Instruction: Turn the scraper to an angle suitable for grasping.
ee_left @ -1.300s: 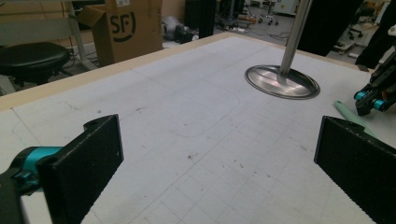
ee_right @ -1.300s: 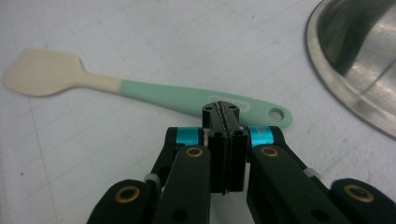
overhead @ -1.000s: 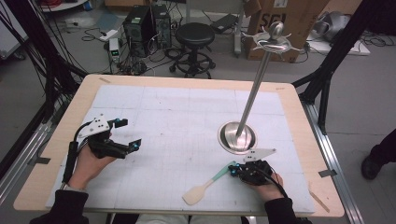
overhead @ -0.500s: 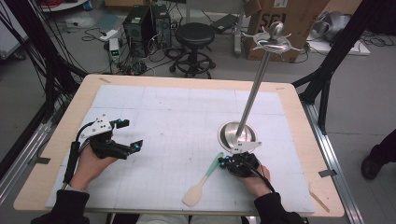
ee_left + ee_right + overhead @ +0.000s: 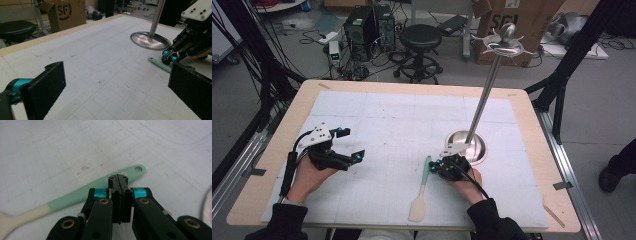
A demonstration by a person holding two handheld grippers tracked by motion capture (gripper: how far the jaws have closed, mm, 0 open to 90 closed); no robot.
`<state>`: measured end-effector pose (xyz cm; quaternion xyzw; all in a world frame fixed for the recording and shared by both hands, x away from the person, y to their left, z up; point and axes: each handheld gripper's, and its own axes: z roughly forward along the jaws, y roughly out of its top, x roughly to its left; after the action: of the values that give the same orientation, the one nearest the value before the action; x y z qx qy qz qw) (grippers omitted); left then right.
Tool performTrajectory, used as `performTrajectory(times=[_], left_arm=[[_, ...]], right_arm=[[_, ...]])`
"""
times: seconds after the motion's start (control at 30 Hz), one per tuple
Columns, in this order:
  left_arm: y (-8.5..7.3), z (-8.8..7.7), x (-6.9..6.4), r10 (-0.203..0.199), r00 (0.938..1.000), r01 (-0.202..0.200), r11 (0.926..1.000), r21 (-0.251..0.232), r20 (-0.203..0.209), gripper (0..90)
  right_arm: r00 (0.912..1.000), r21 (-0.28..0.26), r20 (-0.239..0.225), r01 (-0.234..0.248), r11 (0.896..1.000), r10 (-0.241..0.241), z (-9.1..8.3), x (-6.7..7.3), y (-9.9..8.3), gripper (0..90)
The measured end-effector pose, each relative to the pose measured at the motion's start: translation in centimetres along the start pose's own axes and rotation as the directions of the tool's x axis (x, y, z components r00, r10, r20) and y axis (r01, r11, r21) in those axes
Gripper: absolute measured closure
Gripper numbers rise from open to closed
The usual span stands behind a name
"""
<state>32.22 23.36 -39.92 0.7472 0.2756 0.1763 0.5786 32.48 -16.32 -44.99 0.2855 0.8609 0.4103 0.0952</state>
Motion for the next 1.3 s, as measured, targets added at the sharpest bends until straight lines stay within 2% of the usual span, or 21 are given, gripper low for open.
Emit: performTrajectory(times=[0.13,0.23,0.3,0.33,0.37,0.4,0.57,0.67,0.77,0.83,0.93,1.1,1.3], left_arm=[[0.0,0.0,0.0,0.003,1.0000,-0.003,1.0000,0.002,0.001,1.7],[0.1,-0.2,0.1,0.000,1.0000,0.000,1.0000,-0.005,-0.004,1.7],[0.1,-0.3,0.2,-0.003,1.0000,0.003,1.0000,-0.007,-0.005,1.7],[0.1,-0.3,0.2,-0.004,1.0000,0.004,1.0000,-0.007,-0.002,1.7],[0.1,-0.3,0.2,-0.004,1.0000,0.004,1.0000,-0.006,-0.003,1.7],[0.1,-0.3,0.2,-0.003,1.0000,0.003,1.0000,-0.005,-0.004,1.7],[0.1,-0.2,0.0,0.008,1.0000,-0.008,1.0000,-0.001,-0.003,1.7],[0.1,-0.3,0.1,0.002,1.0000,-0.002,1.0000,-0.004,-0.004,1.7],[0.1,-0.3,0.1,0.004,1.0000,-0.004,1.0000,-0.004,-0.004,1.7],[0.1,-0.3,0.1,0.003,1.0000,-0.003,1.0000,-0.002,-0.002,1.7],[0.0,-0.2,0.1,0.003,1.0000,-0.003,1.0000,0.001,-0.003,1.7],[0.0,-0.2,0.0,0.005,1.0000,-0.005,1.0000,0.004,-0.002,1.7],[0.1,-0.3,0.1,0.002,1.0000,-0.002,1.0000,-0.003,-0.001,1.7]], right_arm=[[0.9995,-0.005,0.000,0.032,0.999,-0.032,0.9,0.4,0.7,90.0],[0.9996,-0.009,0.006,0.028,1.000,-0.028,0.6,0.7,0.8,90.0],[0.9985,-0.025,-0.033,0.043,0.999,-0.043,-0.2,1.6,1.0,90.0],[0.9985,-0.025,-0.033,0.043,0.999,-0.043,-0.2,1.6,1.0,90.0],[0.9950,-0.029,-0.066,0.073,0.997,-0.075,-0.7,2.7,1.0,90.0],[0.9950,-0.029,-0.066,0.073,0.997,-0.075,-0.7,2.7,1.0,90.0],[0.9810,-0.006,-0.162,0.106,0.994,-0.106,-0.6,5.3,0.7,90.0],[0.9716,0.023,-0.199,0.136,0.990,-0.129,-0.1,6.6,0.5,90.0],[0.9649,0.041,-0.215,0.163,0.986,-0.151,0.2,7.5,0.6,90.0],[0.9627,0.047,-0.221,0.171,0.984,-0.157,0.4,7.9,0.6,90.0],[0.9640,0.061,-0.209,0.181,0.982,-0.165,0.6,8.3,0.6,90.0],[0.9657,0.070,-0.200,0.183,0.981,-0.166,0.5,8.4,0.5,90.0],[0.9686,0.103,-0.183,0.189,0.977,-0.169,-0.4,8.1,0.1,90.0]])
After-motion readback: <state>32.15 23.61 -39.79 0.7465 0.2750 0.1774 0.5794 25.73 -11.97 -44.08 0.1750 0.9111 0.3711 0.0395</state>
